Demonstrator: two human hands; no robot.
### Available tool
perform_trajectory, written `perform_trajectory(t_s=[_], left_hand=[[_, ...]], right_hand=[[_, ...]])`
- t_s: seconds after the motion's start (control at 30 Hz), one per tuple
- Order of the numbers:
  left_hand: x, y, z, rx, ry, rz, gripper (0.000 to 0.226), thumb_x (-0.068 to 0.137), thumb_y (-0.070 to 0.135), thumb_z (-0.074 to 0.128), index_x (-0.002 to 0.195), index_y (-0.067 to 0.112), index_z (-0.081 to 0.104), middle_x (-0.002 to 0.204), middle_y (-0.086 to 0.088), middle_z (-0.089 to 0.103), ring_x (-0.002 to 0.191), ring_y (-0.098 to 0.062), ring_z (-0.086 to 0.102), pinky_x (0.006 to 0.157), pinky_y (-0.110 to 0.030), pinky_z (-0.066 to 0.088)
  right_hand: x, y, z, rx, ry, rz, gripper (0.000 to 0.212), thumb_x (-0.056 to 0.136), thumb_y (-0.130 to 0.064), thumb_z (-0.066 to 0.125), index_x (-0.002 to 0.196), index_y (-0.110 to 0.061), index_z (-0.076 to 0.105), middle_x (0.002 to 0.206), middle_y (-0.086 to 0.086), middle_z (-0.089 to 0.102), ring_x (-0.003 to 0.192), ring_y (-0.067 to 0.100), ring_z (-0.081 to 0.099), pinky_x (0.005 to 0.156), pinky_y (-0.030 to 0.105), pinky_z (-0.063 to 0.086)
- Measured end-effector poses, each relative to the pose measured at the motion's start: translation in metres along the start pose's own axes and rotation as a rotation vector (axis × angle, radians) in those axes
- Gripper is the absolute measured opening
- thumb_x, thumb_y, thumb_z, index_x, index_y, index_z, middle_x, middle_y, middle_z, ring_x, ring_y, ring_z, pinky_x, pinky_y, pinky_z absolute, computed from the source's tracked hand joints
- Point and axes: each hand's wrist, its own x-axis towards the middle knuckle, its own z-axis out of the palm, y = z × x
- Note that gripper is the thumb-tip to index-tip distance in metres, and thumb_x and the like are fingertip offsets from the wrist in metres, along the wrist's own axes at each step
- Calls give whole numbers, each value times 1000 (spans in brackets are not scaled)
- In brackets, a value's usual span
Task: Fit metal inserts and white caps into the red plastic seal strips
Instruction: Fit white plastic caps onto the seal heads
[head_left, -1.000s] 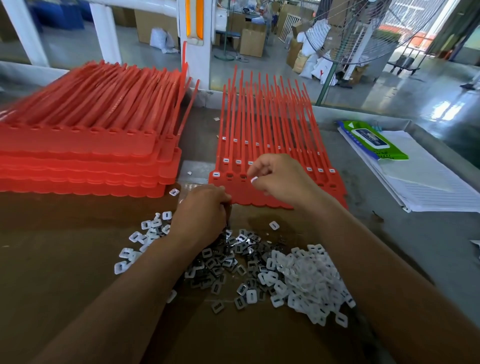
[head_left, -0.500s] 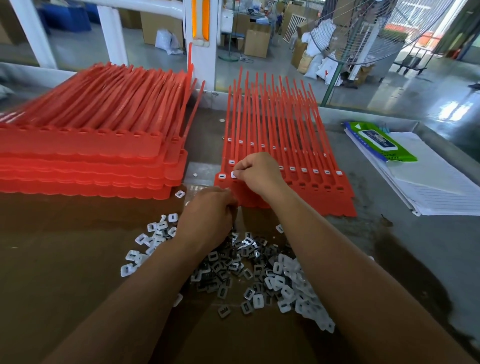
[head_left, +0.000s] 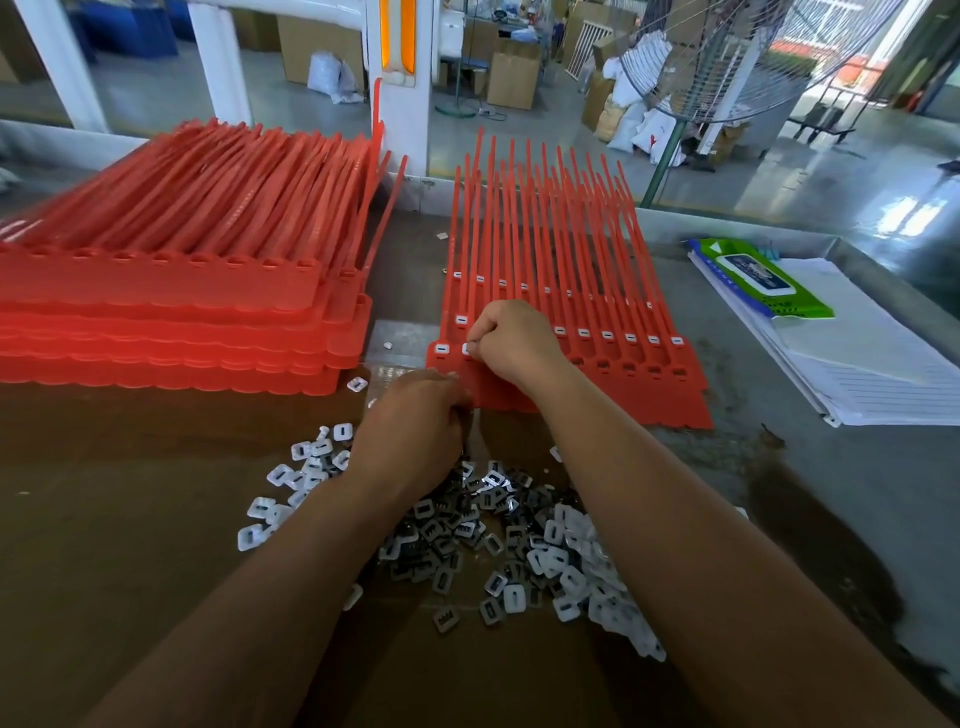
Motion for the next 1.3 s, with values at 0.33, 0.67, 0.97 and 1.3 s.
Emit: perform_trajectory(t_s=[0.33, 0.67, 0.97, 1.3], left_hand=[[1, 0, 1, -8, 0, -5, 24, 79, 0, 50, 93, 5, 69, 106, -14, 64, 102, -29, 57, 88, -38, 45], [1, 0, 2, 4, 15, -17, 26, 80, 0, 50, 97, 6, 69, 110, -11, 64, 104, -26, 56, 88, -32, 42], [1, 1, 0, 11, 4, -5, 26, 80, 1, 49, 96, 5, 70, 108, -13, 65, 102, -27, 57, 87, -32, 42], [3, -1, 2, 38, -40, -30, 33, 81, 0, 46, 106, 9, 66, 122, -8, 59, 116, -20, 50, 100, -29, 35]], right_hand=[[23, 1, 6, 13, -7, 154, 22, 79, -13, 66, 101, -8, 65, 103, 8, 65, 94, 25, 60, 81, 34, 50], [29, -2, 5, -78, -65, 194, 26, 84, -22, 64, 106, -9, 59, 109, 7, 60, 83, 22, 51, 65, 30, 37], [11, 1, -7, 39, -68, 113, 17, 84, -10, 60, 99, -6, 66, 104, 9, 65, 98, 24, 59, 75, 31, 46], [-46, 19, -65, 576, -151, 63, 14, 88, -2, 54, 87, -13, 63, 74, -2, 68, 61, 5, 60, 57, 17, 49]])
